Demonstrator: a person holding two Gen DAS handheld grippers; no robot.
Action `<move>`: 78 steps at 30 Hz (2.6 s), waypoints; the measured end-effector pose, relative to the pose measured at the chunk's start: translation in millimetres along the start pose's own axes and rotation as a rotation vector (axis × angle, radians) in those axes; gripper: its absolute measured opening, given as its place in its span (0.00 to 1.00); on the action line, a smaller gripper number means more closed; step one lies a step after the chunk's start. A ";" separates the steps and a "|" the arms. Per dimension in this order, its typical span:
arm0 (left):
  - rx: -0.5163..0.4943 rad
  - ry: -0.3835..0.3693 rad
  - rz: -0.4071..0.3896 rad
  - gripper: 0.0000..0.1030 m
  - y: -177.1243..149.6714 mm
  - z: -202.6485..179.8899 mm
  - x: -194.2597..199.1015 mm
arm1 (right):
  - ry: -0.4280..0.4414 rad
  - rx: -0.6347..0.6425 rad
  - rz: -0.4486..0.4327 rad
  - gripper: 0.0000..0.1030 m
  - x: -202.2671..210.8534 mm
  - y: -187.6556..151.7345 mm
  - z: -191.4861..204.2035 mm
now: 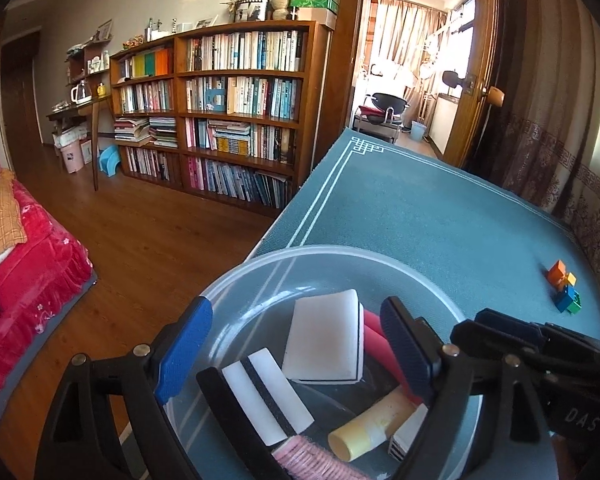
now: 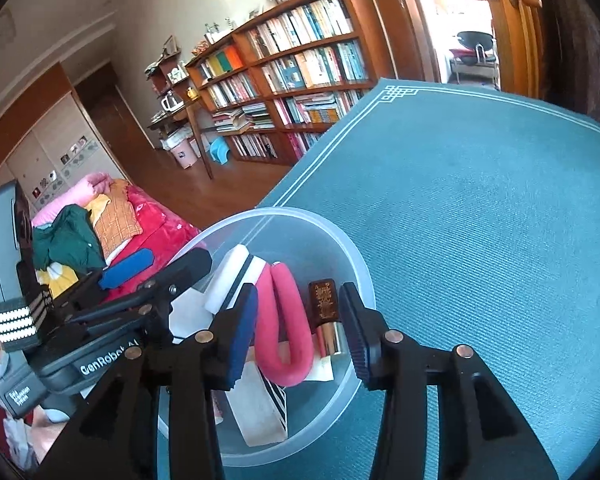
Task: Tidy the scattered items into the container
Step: 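Carry the sponge block and brown bottle over the clear bowl and release both, then withdraw both grippers from the bowl toward the toy bricks, then grasp the blue brick with the left gripper while the right grasps the green brick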
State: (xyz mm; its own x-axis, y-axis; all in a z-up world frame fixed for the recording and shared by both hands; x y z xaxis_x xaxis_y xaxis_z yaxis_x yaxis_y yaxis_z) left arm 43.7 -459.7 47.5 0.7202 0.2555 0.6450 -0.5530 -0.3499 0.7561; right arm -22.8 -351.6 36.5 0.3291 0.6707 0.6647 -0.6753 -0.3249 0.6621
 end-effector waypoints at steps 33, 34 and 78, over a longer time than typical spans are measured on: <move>-0.160 -0.040 -0.011 1.00 1.4 -92.0 8.3 | -0.229 -0.229 -0.076 0.46 88.1 -45.9 -134.2; -0.172 -0.045 -0.010 1.00 0.9 -98.2 7.9 | -0.245 -0.241 -0.079 0.46 92.6 -48.8 -143.3; -0.483 -0.205 0.113 1.00 -32.2 -285.3 -46.0 | -0.530 -0.307 -0.112 0.35 123.4 -31.5 -307.5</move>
State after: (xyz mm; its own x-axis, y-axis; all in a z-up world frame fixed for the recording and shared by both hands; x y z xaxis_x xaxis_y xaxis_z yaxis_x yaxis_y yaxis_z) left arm -91.2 -203.1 25.1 0.6852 0.0417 0.7272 -0.7269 0.1018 0.6791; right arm -163.9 -53.5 -8.7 0.6384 0.2418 0.7307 -0.7509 -0.0127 0.6603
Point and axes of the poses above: each gripper's, at about its wrist camera, not at the fingertips, and x roughly against the way its jaws point, z to its left, y to its top, the point moved 6 cm from there along -x, roughly the way its jaws point, and after that the axes turned 1 degree about z, right-handed, at the moved point
